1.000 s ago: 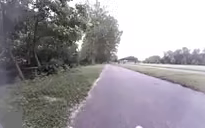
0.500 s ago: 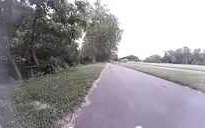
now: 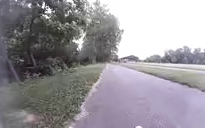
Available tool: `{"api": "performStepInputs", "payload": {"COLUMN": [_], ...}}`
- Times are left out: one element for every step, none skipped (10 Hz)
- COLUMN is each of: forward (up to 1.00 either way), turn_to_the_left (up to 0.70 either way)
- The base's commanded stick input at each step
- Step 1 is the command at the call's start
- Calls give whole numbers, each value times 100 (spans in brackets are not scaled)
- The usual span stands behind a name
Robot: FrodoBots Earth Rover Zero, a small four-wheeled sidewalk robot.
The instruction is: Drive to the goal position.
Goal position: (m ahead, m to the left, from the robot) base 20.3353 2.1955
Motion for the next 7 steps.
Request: {"api": "performStepInputs", "payload": {"forward": [70,70,70,70,70,70,70], "turn_to_the_left": [-14,-14,-14,-14,-13,-8,-1]}}
